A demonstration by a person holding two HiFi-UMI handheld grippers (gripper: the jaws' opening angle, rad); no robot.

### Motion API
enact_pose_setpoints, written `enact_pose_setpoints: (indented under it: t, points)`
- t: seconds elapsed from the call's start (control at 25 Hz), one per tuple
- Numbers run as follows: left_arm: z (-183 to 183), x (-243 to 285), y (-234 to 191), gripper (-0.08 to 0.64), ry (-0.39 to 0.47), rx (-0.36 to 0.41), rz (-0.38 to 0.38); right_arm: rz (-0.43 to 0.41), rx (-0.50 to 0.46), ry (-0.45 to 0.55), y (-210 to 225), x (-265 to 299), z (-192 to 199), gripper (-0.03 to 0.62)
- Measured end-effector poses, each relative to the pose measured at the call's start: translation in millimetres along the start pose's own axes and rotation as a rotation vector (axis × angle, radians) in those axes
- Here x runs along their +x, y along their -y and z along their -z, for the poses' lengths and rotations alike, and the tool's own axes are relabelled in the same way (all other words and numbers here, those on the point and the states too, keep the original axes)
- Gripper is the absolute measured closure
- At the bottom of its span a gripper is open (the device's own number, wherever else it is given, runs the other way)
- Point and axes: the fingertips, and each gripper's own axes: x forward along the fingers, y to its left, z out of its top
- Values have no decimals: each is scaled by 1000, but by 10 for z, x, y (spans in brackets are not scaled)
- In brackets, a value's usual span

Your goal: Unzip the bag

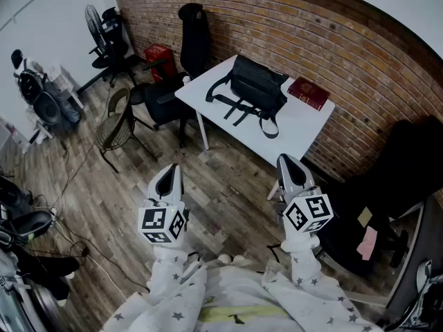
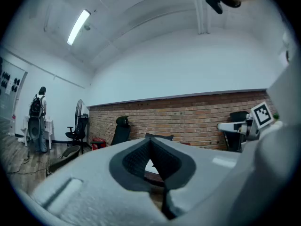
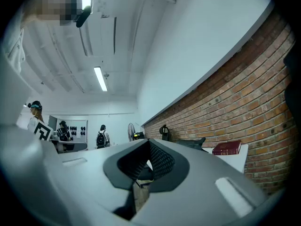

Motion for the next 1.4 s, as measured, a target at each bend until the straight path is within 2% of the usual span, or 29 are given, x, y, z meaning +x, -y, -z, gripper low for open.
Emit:
enact_pose_setpoints:
  t: [0.52,0.88,1.2,1.4]
  points:
    - [-42,121,66,561,13,10,1,-6,17,18,125,51,-34,588]
    - [58,265,213,561,-10,11,2,8,43,-9,355,84,107,588]
    - [143,565,122,561,-31,0,2,-6,65,-38,433,362,271,588]
    - [172,924,-50,561,-39,-2,18,-5,75,-44,524,697,357,588]
